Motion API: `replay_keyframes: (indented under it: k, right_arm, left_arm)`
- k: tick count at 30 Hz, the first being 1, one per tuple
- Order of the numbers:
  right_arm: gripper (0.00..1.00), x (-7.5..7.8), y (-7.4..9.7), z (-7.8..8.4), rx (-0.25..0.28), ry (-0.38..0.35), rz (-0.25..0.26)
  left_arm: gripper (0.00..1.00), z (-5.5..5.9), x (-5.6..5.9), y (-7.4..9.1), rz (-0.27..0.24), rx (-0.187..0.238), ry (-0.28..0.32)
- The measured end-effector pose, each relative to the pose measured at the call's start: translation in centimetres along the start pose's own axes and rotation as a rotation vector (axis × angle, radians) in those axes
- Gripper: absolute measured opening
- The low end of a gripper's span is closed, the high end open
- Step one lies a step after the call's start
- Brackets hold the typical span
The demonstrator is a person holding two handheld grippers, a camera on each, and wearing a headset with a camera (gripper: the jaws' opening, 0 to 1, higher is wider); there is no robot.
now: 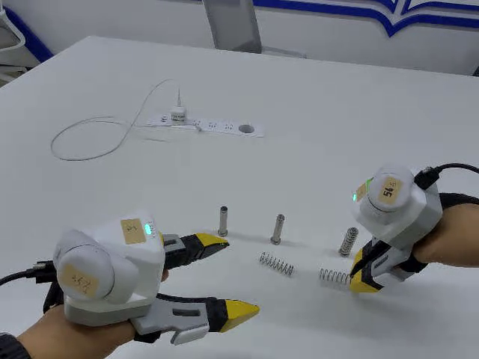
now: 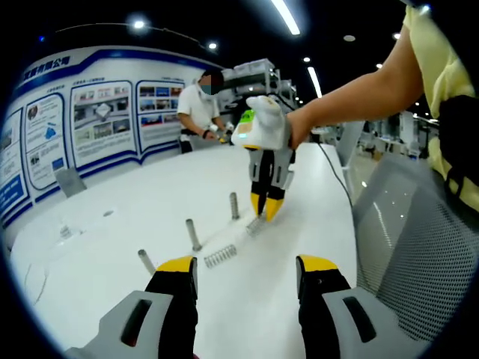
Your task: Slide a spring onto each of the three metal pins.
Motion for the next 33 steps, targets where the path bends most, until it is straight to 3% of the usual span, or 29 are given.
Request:
replay_keyframes:
  k: [9, 16, 26, 33]
  right_arm:
    - [0.11, -2.9, 1.8, -3.9, 0.086, 0.086, -0.048]
    - [0.11, -4.4, 2.8, -5.8, 0.110, 0.167, -0.064]
    - [0.11, -6.3, 3.6, -7.6, 0.124, 0.257, -0.088]
    - [0.11, -6.8, 3.8, -7.9, 0.117, 0.296, -0.094]
  left_arm:
    - [0.43, -0.6, 1.0, -1.3, 0.072, 0.002, -0.024]
    - [0.40, -1.0, 1.4, -1.7, 0.104, 0.010, -0.033]
    - [0.29, -1.4, 2.0, -2.0, 0.138, 0.018, -0.055]
    - [0.19, -1.6, 2.4, -2.0, 0.149, 0.025, -0.085]
Point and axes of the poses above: the centre of the closed fingertips' face, and the gripper's own axes: y roughly backward along the fingers, x roughly to its right, z roughly out of its underside, the point moved 6 cm from there along y, roughly backward along the fingers, and after that the axes turned 2 degrees about -z, right-handed, at the moved point
